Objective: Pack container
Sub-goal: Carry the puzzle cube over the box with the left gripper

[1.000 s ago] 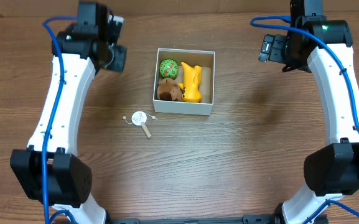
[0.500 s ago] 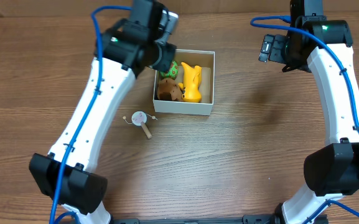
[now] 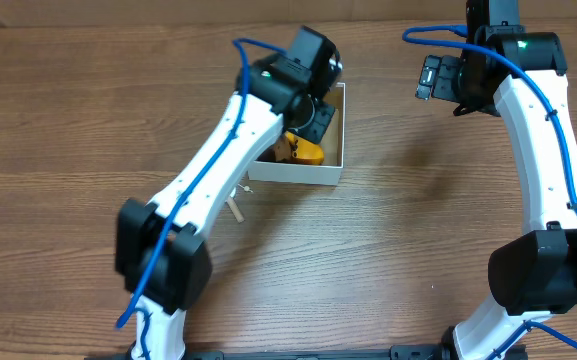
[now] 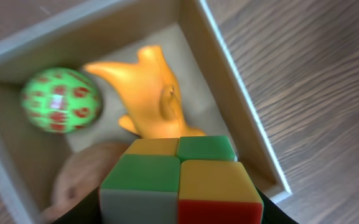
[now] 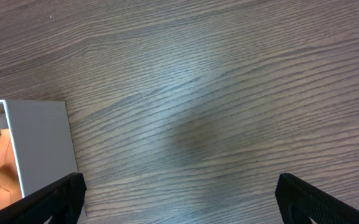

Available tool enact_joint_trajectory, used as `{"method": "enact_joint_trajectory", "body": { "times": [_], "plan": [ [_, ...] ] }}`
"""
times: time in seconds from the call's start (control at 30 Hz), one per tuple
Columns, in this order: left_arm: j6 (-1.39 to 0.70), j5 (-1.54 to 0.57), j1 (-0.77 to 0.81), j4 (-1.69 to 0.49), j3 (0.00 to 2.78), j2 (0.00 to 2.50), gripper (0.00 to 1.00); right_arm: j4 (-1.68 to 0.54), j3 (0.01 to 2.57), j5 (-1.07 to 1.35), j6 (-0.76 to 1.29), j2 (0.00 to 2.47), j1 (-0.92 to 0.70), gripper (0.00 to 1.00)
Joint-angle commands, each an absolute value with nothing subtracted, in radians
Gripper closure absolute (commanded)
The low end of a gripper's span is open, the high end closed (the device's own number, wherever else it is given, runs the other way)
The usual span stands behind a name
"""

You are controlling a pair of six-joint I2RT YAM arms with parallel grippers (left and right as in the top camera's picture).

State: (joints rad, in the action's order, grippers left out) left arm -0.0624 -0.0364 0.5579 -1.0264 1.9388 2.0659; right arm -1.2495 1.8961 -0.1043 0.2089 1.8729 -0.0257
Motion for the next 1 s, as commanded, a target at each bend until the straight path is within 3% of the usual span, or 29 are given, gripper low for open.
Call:
{"method": "enact_joint_trajectory", "body": {
  "times": [0.0, 0.47, 0.6, 0.73, 0.97],
  "plan": [
    [-0.087, -0.054, 0.566, -1.023, 1.961, 2.129, 0.58, -1.246, 1.916, -0.112, 0.216, 1.853, -0.020, 0.00],
    [-0.086, -0.076, 0.571, -1.089, 1.961, 2.149, 0.53, -1.246, 1.916, -0.112, 0.216, 1.853, -0.020, 0.00],
    [-0.086, -0.071, 0.571, -1.100, 1.961, 2.149, 0.33, -1.246, 1.916, -0.112, 0.216, 1.853, -0.020, 0.00],
    [-0.087, -0.071, 0.571, -1.091, 1.962, 2.148, 0.19, -1.246, 1.916, -0.111, 0.216, 1.853, -0.020, 0.00],
    [-0.106, -0.029, 0.570, -1.129, 2.054, 2.144, 0.19, -1.246, 1.916, -0.112, 0.216, 1.853, -0.020, 0.00]
  ]
}}
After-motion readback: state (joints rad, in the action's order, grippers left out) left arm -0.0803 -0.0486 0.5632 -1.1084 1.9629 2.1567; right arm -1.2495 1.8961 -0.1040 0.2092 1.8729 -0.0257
